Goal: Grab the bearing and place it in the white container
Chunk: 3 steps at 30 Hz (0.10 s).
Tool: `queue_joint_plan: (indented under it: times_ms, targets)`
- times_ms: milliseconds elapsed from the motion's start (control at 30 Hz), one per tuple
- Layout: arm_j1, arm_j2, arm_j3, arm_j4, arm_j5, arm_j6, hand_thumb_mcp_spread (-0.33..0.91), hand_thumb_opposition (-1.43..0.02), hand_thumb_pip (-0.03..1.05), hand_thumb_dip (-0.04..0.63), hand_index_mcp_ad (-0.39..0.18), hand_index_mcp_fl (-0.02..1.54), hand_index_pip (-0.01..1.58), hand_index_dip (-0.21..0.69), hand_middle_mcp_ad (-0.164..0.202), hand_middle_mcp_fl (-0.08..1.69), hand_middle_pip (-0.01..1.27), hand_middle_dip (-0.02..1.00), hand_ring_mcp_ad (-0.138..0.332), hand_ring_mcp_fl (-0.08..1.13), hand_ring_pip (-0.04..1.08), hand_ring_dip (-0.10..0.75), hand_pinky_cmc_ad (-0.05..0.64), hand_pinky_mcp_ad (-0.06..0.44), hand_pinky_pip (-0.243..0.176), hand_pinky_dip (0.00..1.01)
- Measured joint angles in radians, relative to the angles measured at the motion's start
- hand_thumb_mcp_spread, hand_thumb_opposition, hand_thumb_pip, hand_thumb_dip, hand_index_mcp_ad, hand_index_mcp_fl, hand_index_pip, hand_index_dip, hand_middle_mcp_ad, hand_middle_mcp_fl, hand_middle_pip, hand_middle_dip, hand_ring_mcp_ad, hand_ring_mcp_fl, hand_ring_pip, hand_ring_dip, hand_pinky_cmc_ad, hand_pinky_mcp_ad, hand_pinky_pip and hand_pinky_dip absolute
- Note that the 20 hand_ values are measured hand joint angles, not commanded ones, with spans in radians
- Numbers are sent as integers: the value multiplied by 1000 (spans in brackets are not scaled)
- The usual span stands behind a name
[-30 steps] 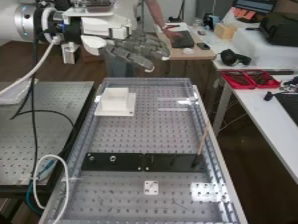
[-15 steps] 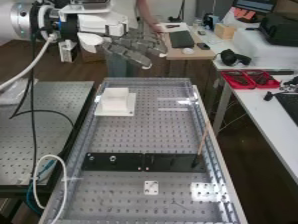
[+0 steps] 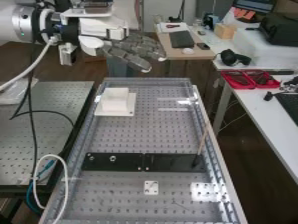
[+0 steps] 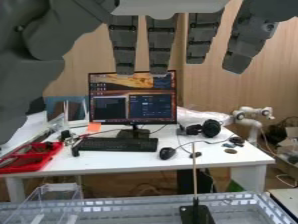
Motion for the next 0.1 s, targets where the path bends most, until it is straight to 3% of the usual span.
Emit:
queue_joint_plan:
  times_ms: [100]
  targets:
    - [-1, 0, -1, 3, -1, 2, 223, -621, 278, 30, -110, 188, 89, 260, 44, 99, 129, 206, 162, 14, 108, 51, 379, 314, -75, 157]
